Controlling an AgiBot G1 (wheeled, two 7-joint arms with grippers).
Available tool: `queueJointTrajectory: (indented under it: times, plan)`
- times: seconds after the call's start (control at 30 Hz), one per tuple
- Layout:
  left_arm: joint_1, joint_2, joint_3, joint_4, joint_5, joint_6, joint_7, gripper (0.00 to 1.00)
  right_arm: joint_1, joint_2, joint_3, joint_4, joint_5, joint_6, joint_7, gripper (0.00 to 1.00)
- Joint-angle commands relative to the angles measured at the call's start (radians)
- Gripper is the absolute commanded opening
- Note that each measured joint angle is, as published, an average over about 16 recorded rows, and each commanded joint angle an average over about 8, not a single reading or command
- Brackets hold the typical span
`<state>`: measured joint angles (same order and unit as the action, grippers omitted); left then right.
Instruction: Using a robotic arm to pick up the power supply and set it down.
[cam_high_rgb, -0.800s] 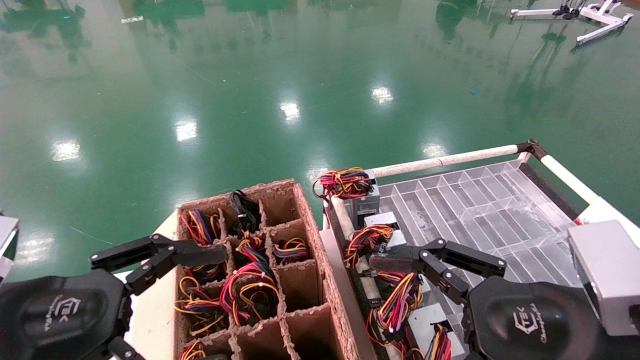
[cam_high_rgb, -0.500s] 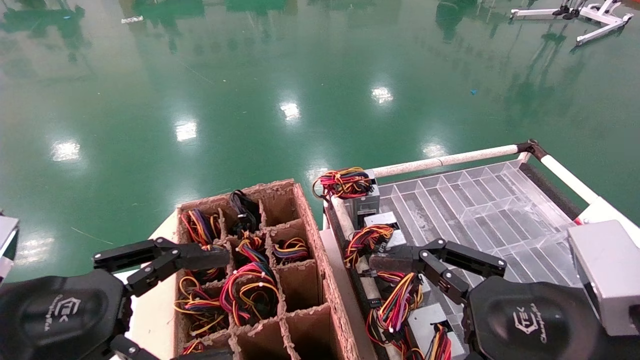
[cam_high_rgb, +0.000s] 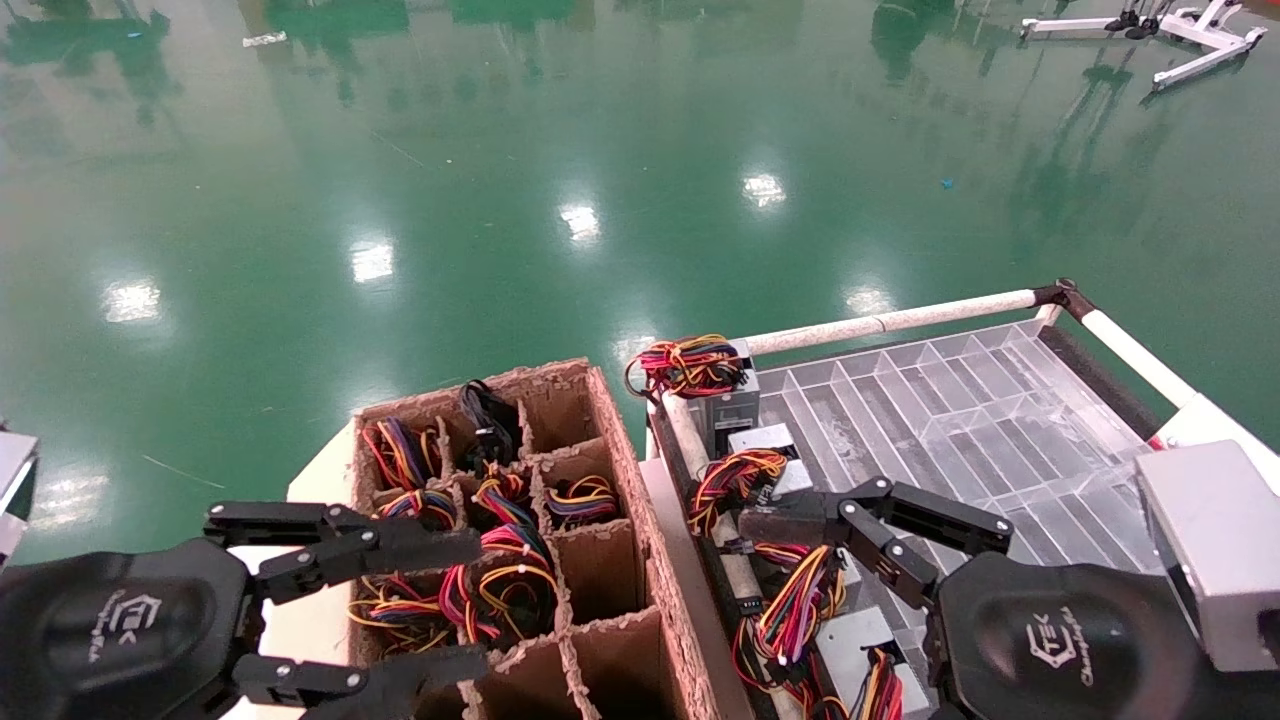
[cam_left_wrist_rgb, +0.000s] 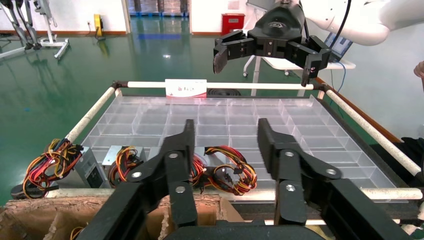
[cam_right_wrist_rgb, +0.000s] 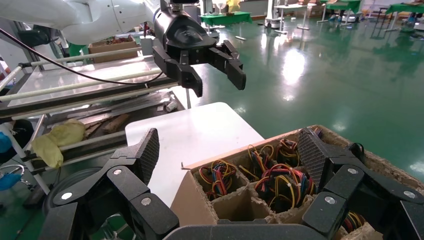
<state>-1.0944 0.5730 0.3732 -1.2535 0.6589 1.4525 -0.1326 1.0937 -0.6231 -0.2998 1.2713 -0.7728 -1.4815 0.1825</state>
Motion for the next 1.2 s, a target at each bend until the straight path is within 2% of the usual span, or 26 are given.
queueJointTrajectory:
  times: [0.03,0.23,0.43,0.77,0.87,0.93,1.0,1.17,1.2]
  plan:
    - [0.0,0.0,0.0,0.0,0.0,0.0,0.0,0.0,-0.004,0.001,0.001,0.0,0.003,0.002,-0.002,1.0]
    - [0.0,0.0,0.0,0.0,0.0,0.0,0.0,0.0,0.089,-0.058,-0.068,-0.049,-0.162,0.033,-0.009,1.0]
    - [0.0,0.0,0.0,0.0,0.0,0.0,0.0,0.0,0.214,-0.164,-0.151,-0.143,-0.332,0.046,-0.042,1.0]
    - [0.0,0.0,0.0,0.0,0.0,0.0,0.0,0.0,0.38,-0.355,-0.263,-0.328,-0.555,0.082,-0.177,1.0]
    - [0.0,0.0,0.0,0.0,0.0,0.0,0.0,0.04,0.424,-0.413,-0.298,-0.389,-0.62,0.095,-0.22,1.0]
    - [0.0,0.0,0.0,0.0,0.0,0.0,0.0,0.1,0.451,-0.45,-0.317,-0.433,-0.655,0.104,-0.25,1.0]
    - [0.0,0.0,0.0,0.0,0.0,0.0,0.0,0.21,0.479,-0.486,-0.335,-0.477,-0.687,0.115,-0.282,1.0]
    - [0.0,0.0,0.0,0.0,0.0,0.0,0.0,0.74,0.549,-0.568,-0.374,-0.586,-0.762,0.149,-0.365,1.0]
    - [0.0,0.0,0.0,0.0,0.0,0.0,0.0,0.83,0.563,-0.584,-0.381,-0.608,-0.776,0.158,-0.382,0.97]
